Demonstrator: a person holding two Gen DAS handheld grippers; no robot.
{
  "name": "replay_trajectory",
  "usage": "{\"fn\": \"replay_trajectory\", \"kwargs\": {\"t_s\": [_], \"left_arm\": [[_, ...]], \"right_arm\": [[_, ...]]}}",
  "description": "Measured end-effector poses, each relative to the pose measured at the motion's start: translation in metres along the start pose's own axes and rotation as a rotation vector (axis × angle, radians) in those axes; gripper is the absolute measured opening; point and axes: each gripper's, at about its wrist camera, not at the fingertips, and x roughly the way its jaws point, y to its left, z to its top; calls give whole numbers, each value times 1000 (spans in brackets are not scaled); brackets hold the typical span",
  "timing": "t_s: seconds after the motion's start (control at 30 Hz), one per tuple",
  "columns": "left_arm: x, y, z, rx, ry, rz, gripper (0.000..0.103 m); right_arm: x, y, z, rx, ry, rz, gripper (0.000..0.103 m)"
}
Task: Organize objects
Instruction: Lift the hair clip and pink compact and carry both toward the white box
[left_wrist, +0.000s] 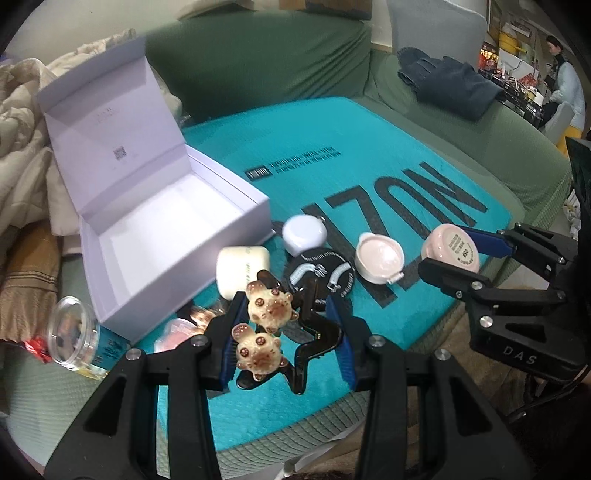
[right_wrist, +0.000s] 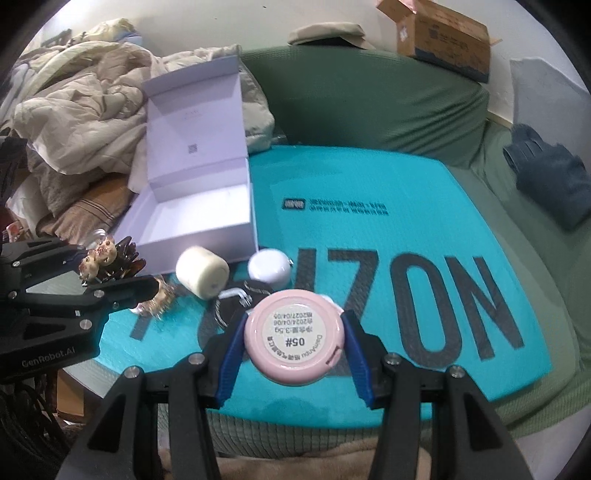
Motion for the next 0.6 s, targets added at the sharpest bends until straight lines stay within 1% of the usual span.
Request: {"fn": "replay_trajectory", "kwargs": {"t_s": [0.17,0.3,0.47,0.53,0.57,0.6], "left_arm": [[-10,10,12,-11,-22,25,41],[-16,21,25,-23,-47,33,41],[-21,36,40,-40,-75,54,41],[-20,44,43,-55,-80,57,41],[-19,47,45,-100,-96,86,41],[-18,53,46,-105,-98,89,41]], "right_arm": [[3,9,18,-42,8,37,52],[5,16,35,-74,-5,55,52],[15,27,56,-109,-3,78,52],[22,32,64,-122,0,90,52],[25,34,67,-125,2,97,52],[28,37,70,-130,3,105,52]]}}
